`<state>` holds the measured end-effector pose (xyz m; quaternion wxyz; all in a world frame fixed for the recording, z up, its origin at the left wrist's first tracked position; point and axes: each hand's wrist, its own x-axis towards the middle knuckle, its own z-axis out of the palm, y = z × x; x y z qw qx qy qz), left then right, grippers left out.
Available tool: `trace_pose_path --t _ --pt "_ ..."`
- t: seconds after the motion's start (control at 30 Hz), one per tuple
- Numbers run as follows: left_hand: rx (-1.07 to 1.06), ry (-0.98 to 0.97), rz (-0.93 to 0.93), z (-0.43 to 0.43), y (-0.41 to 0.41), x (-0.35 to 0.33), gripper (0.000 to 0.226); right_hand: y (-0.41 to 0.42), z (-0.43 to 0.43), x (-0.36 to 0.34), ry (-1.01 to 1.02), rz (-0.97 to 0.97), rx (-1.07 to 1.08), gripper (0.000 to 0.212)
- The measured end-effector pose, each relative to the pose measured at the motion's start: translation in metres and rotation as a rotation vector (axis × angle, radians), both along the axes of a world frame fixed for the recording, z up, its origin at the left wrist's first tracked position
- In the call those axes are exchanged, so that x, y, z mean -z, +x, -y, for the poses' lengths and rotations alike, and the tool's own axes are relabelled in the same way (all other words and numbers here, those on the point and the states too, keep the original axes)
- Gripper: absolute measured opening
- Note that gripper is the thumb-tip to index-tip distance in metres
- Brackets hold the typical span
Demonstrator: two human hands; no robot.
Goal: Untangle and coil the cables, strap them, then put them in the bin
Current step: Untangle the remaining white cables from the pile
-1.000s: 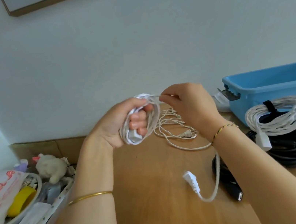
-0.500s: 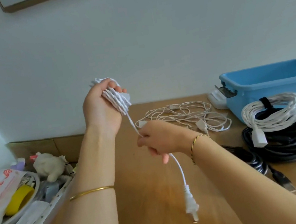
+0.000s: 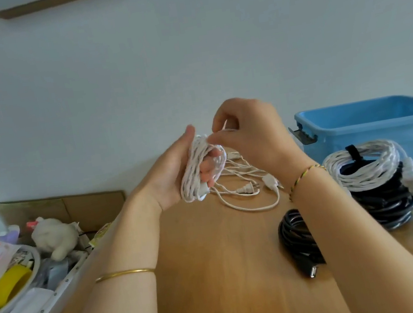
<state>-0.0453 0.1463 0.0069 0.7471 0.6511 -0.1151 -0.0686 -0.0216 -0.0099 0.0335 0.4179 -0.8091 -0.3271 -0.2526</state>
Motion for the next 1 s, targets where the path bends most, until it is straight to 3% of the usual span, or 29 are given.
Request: trace_pose_path --t 0.07,0.17,0.3,0.4,0.53,0.7,0.83,1.0 --pt "0.111 -0.083 0.023 0.001 0.001 0.0 0.046 -0.001 0.002 0.002 0.159 -0.06 -0.068 0.012" --pt "0.075 -0.151 0.016 0.007 -0.003 -0.005 0.027 -0.004 0.001 0.003 0.323 -0.191 -0.182 0.009" --pt "0.122 -0.328 -0.089 0.018 -0.008 -0.012 0.018 -0.005 0.0 0.007 0.621 -0.551 -0.47 0.007" --pt "0.138 -0.403 -0.099 0.027 -0.008 -0.012 0.016 -0.006 0.002 0.006 0.583 -0.692 -0.459 0.004" --pt "0.28 -0.411 -0.094 0.038 -0.013 -0.018 0.028 -0.022 0.021 0.006 0.306 -0.514 -0.256 0.032" --pt "0.221 -0.203 -0.156 0.09 -0.03 -0.037 0.02 -0.045 0.062 0.018 0.364 -0.221 -0.045 0.029" --pt "0.192 -0.181 -0.203 0.128 -0.036 -0.042 0.023 -0.054 0.09 0.02 0.426 -0.203 0.097 0.027" --pt "0.099 -0.256 -0.245 0.158 -0.043 -0.013 0.021 -0.056 0.117 0.038 0.265 -0.176 0.205 0.032"
